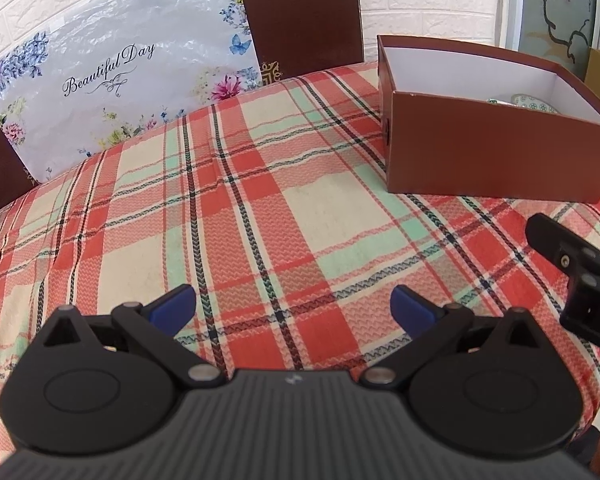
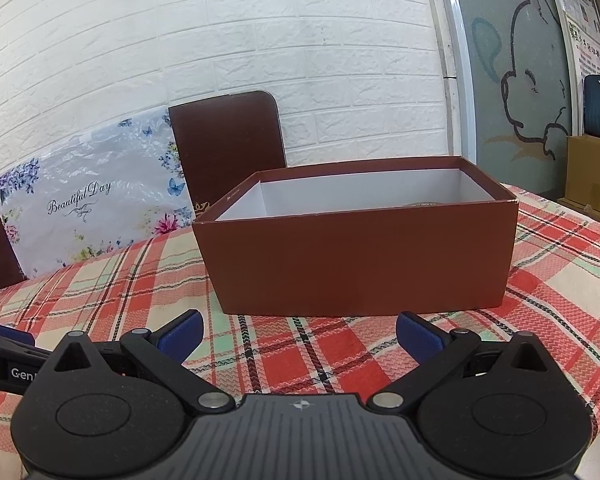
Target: Organize objects
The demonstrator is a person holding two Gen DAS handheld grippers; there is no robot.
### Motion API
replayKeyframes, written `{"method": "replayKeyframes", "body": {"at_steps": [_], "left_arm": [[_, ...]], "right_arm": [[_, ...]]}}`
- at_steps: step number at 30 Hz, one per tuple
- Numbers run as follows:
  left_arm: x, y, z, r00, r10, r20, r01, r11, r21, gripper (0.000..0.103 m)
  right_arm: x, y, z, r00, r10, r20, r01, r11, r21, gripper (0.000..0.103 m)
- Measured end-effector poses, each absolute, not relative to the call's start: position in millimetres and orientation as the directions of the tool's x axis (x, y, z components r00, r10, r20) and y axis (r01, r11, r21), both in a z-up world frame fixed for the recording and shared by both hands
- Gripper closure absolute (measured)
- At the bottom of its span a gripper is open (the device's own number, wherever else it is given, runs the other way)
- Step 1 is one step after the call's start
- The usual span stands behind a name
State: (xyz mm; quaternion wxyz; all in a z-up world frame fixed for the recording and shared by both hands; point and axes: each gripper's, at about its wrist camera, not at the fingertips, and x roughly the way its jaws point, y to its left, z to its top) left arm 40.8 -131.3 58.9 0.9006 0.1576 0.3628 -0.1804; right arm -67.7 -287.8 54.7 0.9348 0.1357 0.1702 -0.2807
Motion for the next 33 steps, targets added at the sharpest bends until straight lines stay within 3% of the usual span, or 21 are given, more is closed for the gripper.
{"method": "replayKeyframes", "body": {"at_steps": [33], "left_arm": [[44.5,-130.5,52.0,0.644,-0.210,-0.736,0.445,0.885,0.136,0.000]], "right_arm": [[-65.2,-285.9,52.0,0.787,-0.468,-0.402,0.562,0.812,0.154,0.001]]}}
